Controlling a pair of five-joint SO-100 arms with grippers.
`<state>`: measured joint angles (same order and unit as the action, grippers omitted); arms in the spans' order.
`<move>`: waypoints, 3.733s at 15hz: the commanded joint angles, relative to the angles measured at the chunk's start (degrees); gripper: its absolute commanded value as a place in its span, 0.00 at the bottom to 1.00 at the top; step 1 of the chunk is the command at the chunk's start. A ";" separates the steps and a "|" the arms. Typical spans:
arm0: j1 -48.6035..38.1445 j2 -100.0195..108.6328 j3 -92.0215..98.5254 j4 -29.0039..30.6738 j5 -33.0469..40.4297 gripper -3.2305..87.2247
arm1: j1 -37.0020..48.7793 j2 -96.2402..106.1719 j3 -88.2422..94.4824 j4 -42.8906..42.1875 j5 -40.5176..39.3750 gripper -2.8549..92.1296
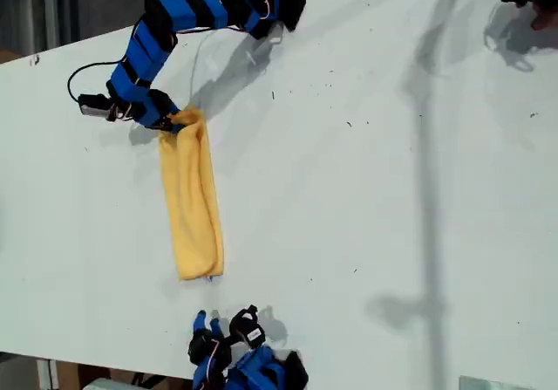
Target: Grasp corners of a square towel and fold twice.
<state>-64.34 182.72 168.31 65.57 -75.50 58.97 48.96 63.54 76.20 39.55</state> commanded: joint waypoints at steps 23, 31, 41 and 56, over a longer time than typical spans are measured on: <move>12.39 16.44 9.58 10.63 -4.48 0.20 | -24.35 16.87 -6.94 -28.74 5.01 0.03; 12.48 16.44 9.67 10.55 -4.31 0.20 | -25.49 6.33 -13.54 -40.43 4.83 0.03; 12.66 16.44 9.67 10.46 -3.78 0.20 | -26.28 4.13 -13.80 -47.20 4.22 0.20; 12.66 16.44 9.67 10.46 -3.25 0.21 | -33.66 88.15 70.75 -44.82 9.58 0.50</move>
<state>-52.38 198.98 177.63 76.82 -79.63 26.28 118.39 118.39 33.84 46.32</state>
